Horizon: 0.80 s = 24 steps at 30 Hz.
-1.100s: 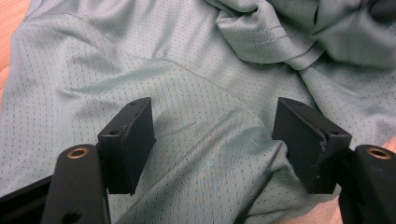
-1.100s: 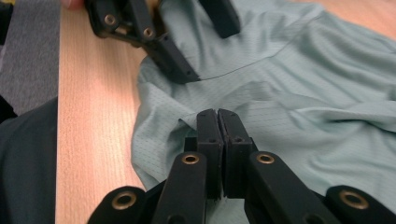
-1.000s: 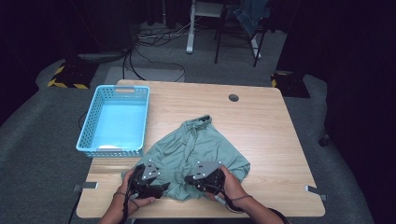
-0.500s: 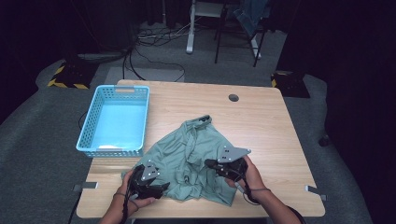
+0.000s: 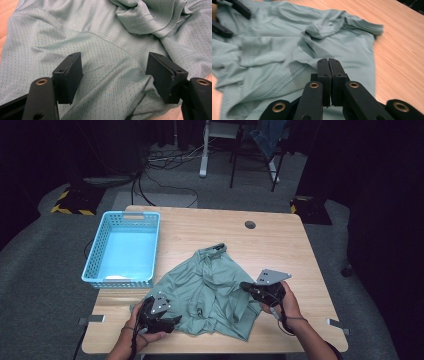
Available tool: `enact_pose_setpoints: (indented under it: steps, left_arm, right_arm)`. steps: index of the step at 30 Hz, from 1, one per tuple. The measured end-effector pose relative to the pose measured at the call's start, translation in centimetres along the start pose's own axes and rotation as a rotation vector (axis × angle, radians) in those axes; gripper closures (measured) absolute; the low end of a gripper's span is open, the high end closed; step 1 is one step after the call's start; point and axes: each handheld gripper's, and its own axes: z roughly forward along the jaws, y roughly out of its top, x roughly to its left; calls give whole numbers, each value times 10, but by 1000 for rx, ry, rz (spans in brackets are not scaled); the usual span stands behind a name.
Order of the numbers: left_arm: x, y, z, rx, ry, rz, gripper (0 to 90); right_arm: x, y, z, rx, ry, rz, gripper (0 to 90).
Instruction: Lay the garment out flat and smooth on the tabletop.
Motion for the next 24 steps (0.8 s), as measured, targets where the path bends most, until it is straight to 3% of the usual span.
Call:
enact_pose_setpoints:
  steps: [16, 24]
  left_arm:
    - [0, 0, 0, -1, -4, 3, 295]
    - [1, 0, 0, -1, -8, 6, 296]
  right_arm:
    - [-38, -24, -8, 18, -88, 91, 884]
    - [-62, -41, -13, 51, -164, 137, 884]
